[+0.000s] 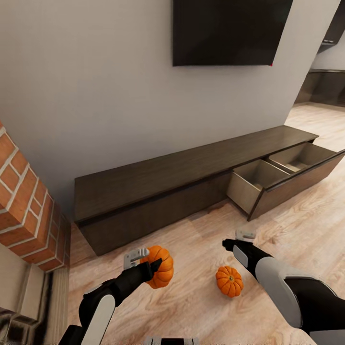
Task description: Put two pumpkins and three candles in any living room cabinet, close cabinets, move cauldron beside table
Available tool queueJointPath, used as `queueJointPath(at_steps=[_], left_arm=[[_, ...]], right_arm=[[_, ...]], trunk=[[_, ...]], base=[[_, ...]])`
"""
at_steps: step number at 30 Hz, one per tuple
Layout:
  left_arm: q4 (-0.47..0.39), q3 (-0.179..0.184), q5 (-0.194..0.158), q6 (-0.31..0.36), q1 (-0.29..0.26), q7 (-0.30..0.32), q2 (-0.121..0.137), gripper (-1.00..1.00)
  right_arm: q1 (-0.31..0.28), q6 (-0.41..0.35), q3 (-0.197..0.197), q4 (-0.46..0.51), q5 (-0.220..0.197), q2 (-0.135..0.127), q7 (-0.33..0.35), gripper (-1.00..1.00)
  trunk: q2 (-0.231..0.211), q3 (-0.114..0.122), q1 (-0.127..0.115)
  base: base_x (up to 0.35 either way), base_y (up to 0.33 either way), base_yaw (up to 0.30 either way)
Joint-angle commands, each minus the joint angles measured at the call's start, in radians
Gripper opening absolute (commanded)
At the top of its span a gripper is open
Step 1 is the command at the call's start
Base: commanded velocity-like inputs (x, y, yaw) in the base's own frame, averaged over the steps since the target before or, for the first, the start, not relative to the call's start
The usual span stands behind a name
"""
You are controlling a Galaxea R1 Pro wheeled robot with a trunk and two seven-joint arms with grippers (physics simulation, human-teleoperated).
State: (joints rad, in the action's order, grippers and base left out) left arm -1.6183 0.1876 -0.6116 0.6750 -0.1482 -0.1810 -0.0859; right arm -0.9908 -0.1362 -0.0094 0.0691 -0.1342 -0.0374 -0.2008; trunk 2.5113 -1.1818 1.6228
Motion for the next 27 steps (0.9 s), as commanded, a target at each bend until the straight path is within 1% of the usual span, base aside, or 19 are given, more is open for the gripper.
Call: queueJointPath(at_steps=[1, 6, 27], left_arm=[[-0.001, 0.000, -0.013, 0.003, -0.001, -0.009, 0.000, -1.00], [-0.001, 0.000, -0.014, 0.003, -0.001, -0.009, 0.000, -1.00], [-0.001, 0.001, -0.014, 0.003, -0.001, -0.009, 0.000, -1.00]], right_arm=[[0.002, -0.002, 0.000, 0.003, -0.006, 0.000, 0.002, 1.00], [0.005, 0.002, 0.000, 0.003, -0.004, 0.000, 0.022, 1.00], [0.006, 0.003, 0.000, 0.003, -0.004, 0.001, 0.024, 1.00]], trunk=[[0.001, -0.005, 0.000], [0.002, -0.024, 0.002], [0.007, -0.105, 0.012]], base=[[0.000, 0.000, 0.000], [0.000, 0.000, 0.000], [0.000, 0.000, 0.000]])
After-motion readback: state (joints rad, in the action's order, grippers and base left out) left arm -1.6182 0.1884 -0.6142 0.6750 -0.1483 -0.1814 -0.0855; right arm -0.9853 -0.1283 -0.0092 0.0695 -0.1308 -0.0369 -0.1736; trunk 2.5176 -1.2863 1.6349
